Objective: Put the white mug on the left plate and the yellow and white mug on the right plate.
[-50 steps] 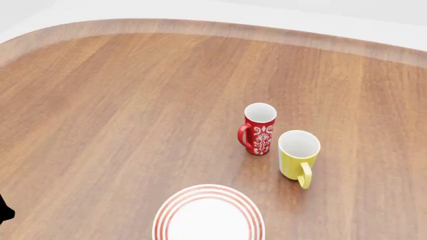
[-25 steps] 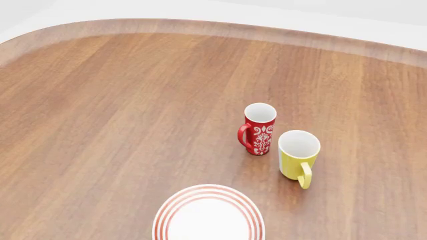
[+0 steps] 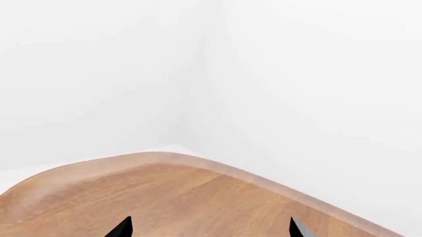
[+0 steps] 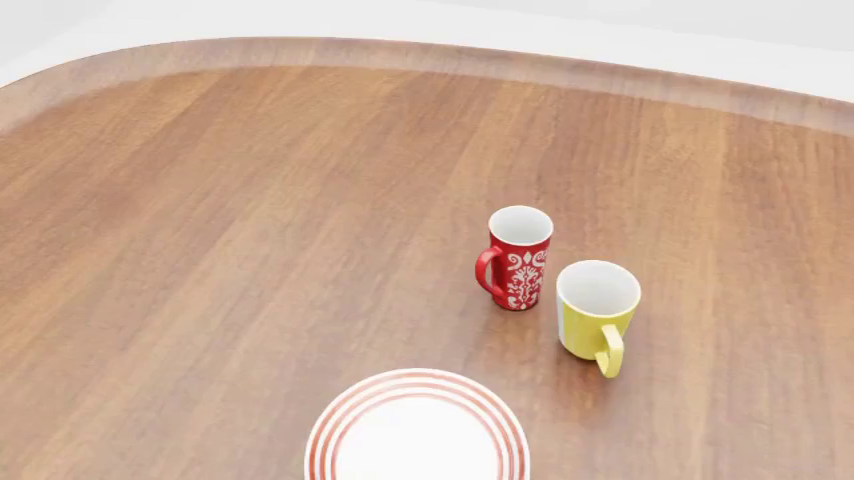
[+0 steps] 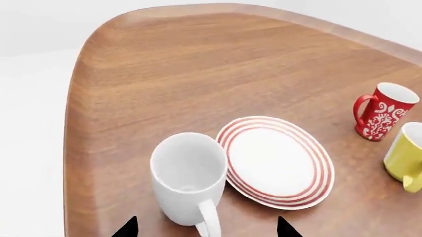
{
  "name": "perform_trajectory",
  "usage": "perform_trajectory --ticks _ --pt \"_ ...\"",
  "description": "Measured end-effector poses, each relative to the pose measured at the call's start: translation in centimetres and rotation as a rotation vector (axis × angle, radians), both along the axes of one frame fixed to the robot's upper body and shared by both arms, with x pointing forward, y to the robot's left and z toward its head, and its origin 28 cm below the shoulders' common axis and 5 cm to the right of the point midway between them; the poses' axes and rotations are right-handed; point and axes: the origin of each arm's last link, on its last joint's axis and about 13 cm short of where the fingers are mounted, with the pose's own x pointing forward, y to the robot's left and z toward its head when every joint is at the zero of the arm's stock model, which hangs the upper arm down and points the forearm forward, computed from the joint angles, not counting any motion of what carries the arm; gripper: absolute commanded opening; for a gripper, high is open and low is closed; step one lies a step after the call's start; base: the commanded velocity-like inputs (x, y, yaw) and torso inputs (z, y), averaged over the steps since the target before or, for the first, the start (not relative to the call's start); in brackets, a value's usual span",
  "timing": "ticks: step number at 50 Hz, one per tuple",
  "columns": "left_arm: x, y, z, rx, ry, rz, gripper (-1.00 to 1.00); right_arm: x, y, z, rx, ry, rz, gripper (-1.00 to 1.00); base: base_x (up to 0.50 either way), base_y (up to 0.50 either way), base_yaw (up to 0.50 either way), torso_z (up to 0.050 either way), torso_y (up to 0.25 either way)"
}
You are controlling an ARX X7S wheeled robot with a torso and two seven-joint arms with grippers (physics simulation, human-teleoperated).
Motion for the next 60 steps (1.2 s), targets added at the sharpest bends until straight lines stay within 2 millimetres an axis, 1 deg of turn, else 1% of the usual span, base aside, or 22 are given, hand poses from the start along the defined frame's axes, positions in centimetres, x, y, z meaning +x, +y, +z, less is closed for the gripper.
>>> perform_trajectory --ticks 12,34,49,60 --pt "0.0 0.0 0.0 0.001 -0.002 0.002 1.0 1.5 -0.6 0.3 -0.012 0.023 0.017 1.0 0.0 0.0 0.0 0.0 0.0" --pt "-0.2 -0.1 0.1 0.001 -0.006 0.001 1.0 4.3 -0.8 -0.8 -0.061 0.12 0.045 1.0 0.0 0.0 0.0 0.0 0.0" --pt "-0.4 -0.3 0.2 0.003 -0.01 -0.004 1.0 6.1 -0.6 -1.1 -0.114 0.183 0.08 1.0 0.0 0.0 0.0 0.0 0.0" --pt "-0.6 -0.4 0.3 0.001 -0.015 -0.005 1.0 7.0 0.0 -0.9 -0.153 0.205 0.125 1.0 0.0 0.0 0.0 0.0 0.0"
